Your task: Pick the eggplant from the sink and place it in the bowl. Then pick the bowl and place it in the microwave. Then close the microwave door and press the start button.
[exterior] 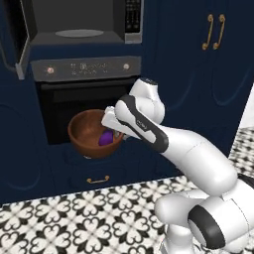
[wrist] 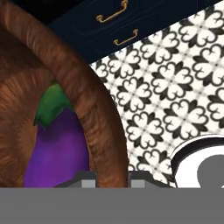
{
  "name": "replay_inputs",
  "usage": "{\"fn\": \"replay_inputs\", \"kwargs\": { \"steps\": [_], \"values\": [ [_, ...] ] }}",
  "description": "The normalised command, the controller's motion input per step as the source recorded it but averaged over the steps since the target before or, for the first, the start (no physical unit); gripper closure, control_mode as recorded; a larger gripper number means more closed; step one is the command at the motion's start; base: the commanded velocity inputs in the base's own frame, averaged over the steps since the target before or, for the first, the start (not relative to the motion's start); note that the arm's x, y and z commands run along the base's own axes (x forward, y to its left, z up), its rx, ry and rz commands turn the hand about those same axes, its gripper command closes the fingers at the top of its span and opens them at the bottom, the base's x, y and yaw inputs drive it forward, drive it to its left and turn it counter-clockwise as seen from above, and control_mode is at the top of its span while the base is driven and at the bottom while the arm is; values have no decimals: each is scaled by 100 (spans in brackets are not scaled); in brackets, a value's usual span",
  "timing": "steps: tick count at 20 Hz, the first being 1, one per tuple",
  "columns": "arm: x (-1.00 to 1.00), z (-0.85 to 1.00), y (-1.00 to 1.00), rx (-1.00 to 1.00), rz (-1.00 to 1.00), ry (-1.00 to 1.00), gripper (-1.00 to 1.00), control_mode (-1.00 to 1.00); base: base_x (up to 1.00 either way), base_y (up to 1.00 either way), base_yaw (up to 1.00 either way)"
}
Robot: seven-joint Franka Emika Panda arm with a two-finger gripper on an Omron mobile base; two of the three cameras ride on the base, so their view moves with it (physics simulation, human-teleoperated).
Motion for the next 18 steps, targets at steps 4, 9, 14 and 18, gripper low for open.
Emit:
{"fn": "replay_inputs", "kwargs": {
  "steps": [4, 9, 14, 18],
  "values": [
    [0, 0, 0, 0, 0, 0, 100, 100, 100, 0, 11],
    [0, 0, 0, 0, 0, 0, 100, 100, 99, 11, 11],
    [0, 0, 0, 0, 0, 0, 100, 100, 76, 53, 8],
    [0, 0, 0, 0, 0, 0, 100, 100, 21, 51, 7]
  ]
}}
